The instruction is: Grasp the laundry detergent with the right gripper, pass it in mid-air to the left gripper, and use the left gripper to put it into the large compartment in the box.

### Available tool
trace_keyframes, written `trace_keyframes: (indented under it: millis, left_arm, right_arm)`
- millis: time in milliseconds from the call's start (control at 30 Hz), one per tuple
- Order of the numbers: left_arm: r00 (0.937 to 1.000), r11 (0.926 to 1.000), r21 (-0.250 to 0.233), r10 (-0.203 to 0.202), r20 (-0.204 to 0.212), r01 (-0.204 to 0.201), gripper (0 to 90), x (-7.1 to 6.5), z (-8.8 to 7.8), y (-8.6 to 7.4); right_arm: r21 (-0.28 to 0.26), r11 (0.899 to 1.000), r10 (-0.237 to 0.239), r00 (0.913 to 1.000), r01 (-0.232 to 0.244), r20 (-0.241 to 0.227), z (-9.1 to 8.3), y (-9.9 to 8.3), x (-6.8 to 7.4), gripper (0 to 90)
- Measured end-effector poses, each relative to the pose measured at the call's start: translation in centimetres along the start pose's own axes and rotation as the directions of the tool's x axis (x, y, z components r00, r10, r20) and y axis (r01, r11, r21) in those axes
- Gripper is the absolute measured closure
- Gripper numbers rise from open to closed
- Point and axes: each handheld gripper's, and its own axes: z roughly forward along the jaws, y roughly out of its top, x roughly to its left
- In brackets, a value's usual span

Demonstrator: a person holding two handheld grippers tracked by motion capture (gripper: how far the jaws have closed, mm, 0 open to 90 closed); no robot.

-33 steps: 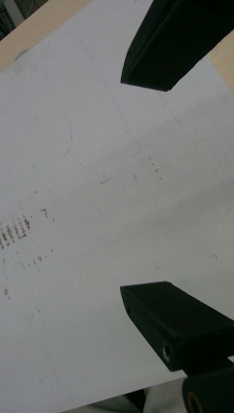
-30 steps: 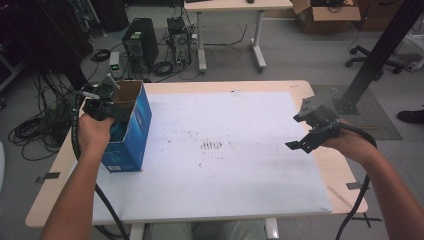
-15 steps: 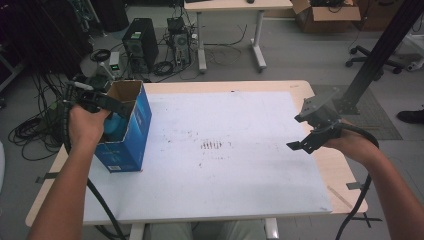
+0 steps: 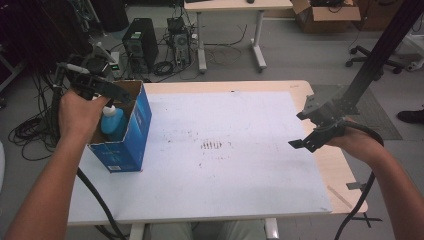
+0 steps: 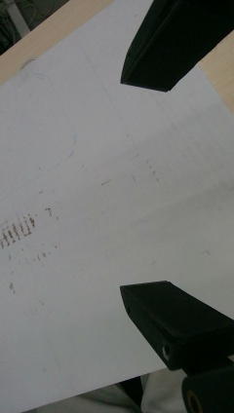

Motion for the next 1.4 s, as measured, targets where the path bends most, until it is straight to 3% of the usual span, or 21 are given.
trace_keyframes:
  millis: [167, 367, 567, 667, 733, 833, 967, 1000, 1033, 1133, 1233, 1333, 1367, 1400]
  left_arm:
    - [0.9979, 0.9975, -0.034, 0.063, 0.011, -0.063, 7.6, -1.7, -1.6, 1.0]
    - [0.9891, 0.9890, -0.046, 0.142, 0.037, -0.141, 6.8, -4.0, -3.2, 2.3]
    - [0.9732, 0.9750, -0.053, 0.219, 0.069, -0.216, 5.0, -6.3, -3.9, 3.6]
    - [0.9616, 0.9648, -0.045, 0.262, 0.081, -0.259, 5.0, -7.4, -3.9, 4.3]
    - [0.9500, 0.9539, -0.047, 0.299, 0.089, -0.296, 4.9, -8.3, -3.8, 4.7]
    - [0.9390, 0.9444, -0.045, 0.329, 0.102, -0.326, 4.9, -9.4, -3.5, 5.2]
    - [0.9188, 0.9267, -0.035, 0.376, 0.121, -0.374, 4.8, -11.0, -2.9, 5.9]
    - [0.9097, 0.9181, -0.029, 0.396, 0.126, -0.395, 4.8, -11.5, -2.7, 6.2]
    - [0.9058, 0.9145, -0.031, 0.404, 0.128, -0.403, 4.8, -11.8, -2.6, 6.3]
    - [0.8841, 0.8941, -0.033, 0.447, 0.137, -0.447, 4.8, -13.1, -2.1, 6.7]
    - [0.8718, 0.8838, -0.034, 0.466, 0.151, -0.467, 4.8, -13.9, -1.7, 6.9]
    - [0.8547, 0.8693, -0.031, 0.491, 0.169, -0.493, 4.7, -14.7, -1.2, 7.1]
    - [0.8471, 0.8623, -0.028, 0.502, 0.174, -0.506, 4.7, -14.9, -1.1, 7.1]
    - [0.8357, 0.8525, -0.028, 0.518, 0.183, -0.522, 4.6, -15.3, -0.9, 7.0]
  right_arm:
    - [0.002, 1.000, -0.004, 1.0000, 0.004, 0.004, -0.5, 0.1, 0.1, 4.1]
    - [0.000, 1.000, 0.006, 0.9999, -0.006, 0.013, -0.9, -0.2, 0.0, 4.1]
    - [-0.005, 1.000, 0.007, 0.9998, -0.006, 0.018, -1.5, -0.2, 0.0, 4.1]
    - [-0.004, 1.000, 0.008, 0.9998, -0.008, 0.019, -1.7, -0.2, 0.0, 4.1]
    - [-0.003, 1.000, 0.008, 0.9998, -0.008, 0.021, -1.8, -0.1, 0.0, 4.1]
    - [-0.008, 1.000, 0.010, 0.9997, -0.009, 0.023, -2.0, 0.0, -0.1, 4.0]
    - [-0.003, 1.000, 0.011, 0.9996, -0.011, 0.025, -2.1, 0.1, -0.2, 4.0]
    - [-0.003, 1.000, 0.011, 0.9996, -0.011, 0.026, -2.1, 0.1, -0.2, 4.0]
    - [-0.004, 1.000, 0.011, 0.9996, -0.011, 0.026, -2.1, 0.2, -0.2, 4.0]
    - [-0.002, 1.000, 0.013, 0.9996, -0.013, 0.025, -2.0, 0.3, -0.3, 4.0]
    - [-0.001, 1.000, 0.009, 0.9997, -0.009, 0.023, -1.9, 0.6, -0.2, 4.0]
    - [0.000, 1.000, 0.006, 0.9997, -0.006, 0.022, -1.9, 0.8, -0.3, 4.0]
    - [0.004, 1.000, 0.007, 0.9998, -0.007, 0.021, -1.9, 0.9, -0.3, 4.0]
    - [0.007, 1.000, 0.007, 0.9998, -0.007, 0.020, -1.9, 0.9, -0.3, 4.0]
